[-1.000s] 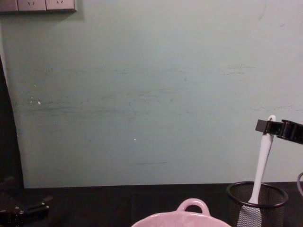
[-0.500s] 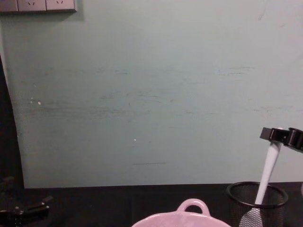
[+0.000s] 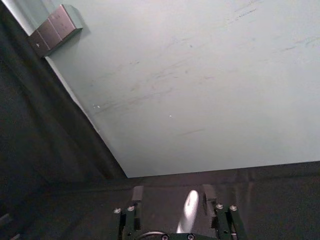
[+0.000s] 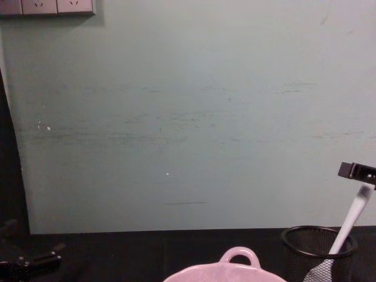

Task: Use the one hand to pick up the spoon and stir the clear water in the bowl.

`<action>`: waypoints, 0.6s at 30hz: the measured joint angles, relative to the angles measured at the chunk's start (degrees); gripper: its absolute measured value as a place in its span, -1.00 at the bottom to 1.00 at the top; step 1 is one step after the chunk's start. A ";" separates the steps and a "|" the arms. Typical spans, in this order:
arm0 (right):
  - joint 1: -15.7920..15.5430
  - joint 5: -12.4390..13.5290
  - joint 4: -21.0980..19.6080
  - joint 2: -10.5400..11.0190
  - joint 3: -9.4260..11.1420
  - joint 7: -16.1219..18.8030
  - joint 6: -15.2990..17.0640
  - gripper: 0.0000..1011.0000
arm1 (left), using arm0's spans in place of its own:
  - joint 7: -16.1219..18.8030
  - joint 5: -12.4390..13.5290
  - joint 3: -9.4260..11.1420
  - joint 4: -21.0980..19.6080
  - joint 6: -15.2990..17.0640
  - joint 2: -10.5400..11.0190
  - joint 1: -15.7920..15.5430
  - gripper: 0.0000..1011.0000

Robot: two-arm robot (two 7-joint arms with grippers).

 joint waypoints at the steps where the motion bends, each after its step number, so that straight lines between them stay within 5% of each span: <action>1: -0.10 0.09 0.00 0.06 0.07 -0.01 0.00 0.51 | 0.00 0.00 0.00 0.00 0.00 0.00 0.00 1.00; 10: -2.06 1.11 -1.91 1.32 0.57 -0.47 0.64 0.95 | 0.00 0.00 0.00 0.00 0.00 0.00 0.00 1.00; 18: -6.97 0.31 -10.78 6.38 1.38 -3.81 4.45 0.98 | 0.00 0.00 0.00 0.00 0.00 0.00 0.00 1.00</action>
